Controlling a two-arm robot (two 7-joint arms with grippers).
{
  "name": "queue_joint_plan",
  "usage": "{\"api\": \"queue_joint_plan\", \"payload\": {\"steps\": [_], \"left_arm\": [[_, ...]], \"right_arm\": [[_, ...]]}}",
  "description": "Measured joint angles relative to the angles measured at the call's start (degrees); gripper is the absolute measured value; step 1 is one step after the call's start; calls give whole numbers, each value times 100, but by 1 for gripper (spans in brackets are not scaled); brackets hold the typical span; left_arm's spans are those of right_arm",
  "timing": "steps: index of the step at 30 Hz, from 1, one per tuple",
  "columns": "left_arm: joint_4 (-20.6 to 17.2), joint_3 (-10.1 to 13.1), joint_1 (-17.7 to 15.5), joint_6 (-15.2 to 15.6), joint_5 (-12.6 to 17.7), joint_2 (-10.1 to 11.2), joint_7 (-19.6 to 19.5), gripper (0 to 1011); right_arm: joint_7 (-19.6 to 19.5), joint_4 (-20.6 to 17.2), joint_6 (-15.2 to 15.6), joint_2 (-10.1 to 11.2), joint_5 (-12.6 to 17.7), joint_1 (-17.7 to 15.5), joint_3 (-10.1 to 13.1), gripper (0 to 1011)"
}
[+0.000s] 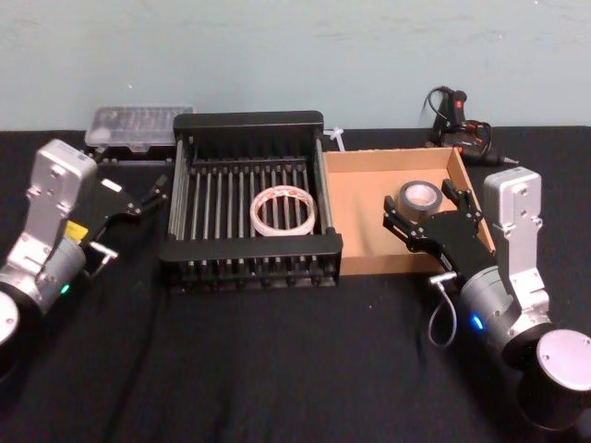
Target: Pick up the white tape and place it into the black box , Pick up the silver tape and place it into the brown box.
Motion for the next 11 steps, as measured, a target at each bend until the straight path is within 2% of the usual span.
{"api": "queue_joint_plan", "payload": {"steps": [11], "left_arm": [[0, 0, 0, 0, 0, 0, 0, 1001]], "right_arm": [[0, 0, 0, 0, 0, 0, 0, 1002]]}}
